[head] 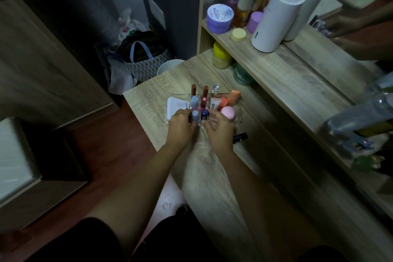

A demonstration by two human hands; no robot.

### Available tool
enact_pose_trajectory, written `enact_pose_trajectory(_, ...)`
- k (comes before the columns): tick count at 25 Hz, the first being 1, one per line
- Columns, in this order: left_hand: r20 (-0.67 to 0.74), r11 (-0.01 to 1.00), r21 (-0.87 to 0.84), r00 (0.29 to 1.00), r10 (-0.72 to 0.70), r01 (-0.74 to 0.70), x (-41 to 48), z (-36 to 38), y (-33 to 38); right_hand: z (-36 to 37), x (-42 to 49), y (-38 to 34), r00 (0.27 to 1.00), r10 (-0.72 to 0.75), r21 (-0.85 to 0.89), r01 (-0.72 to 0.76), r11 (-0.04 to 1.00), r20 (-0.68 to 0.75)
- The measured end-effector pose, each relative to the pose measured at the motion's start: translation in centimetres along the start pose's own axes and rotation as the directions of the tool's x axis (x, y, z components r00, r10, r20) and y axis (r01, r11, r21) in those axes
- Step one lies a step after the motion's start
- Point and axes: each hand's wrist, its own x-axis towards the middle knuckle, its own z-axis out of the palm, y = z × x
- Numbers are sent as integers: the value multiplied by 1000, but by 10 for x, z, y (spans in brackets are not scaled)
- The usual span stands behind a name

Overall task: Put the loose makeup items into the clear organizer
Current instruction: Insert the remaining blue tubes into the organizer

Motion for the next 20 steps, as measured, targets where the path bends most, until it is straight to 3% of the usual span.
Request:
enact_pose_trajectory(6,-159,993,-99,986,41,-58,-31,-4,9,-32,-14,17,995,-93,-274,81,958,-32)
enact_pose_trajectory(9,-134,990,-67,984,117,-127,-57,7,1,-60,-20,41,958,-206,-493,280,824,200)
enact_pose_trajectory(12,36,972,-3,971,235,-235,-73,20,-11,-75,-21,51,906,-211,-606,405,684,367)
enact_pose_trajectory(14,158,918,98,917,365,-383,-75,26,-20,-75,-19,45,909,-271,-556,410,723,318)
enact_pose_trajectory(16,247,832,200,849,468,-517,-72,29,-29,-72,-14,32,931,-332,-383,364,849,149)
enact_pose_trajectory(18,307,797,237,822,481,-555,-69,30,-34,-67,-5,17,958,-286,-113,286,952,19)
enact_pose_trajectory(20,324,794,238,816,479,-560,-67,29,-37,-61,4,5,984,-177,76,177,981,5)
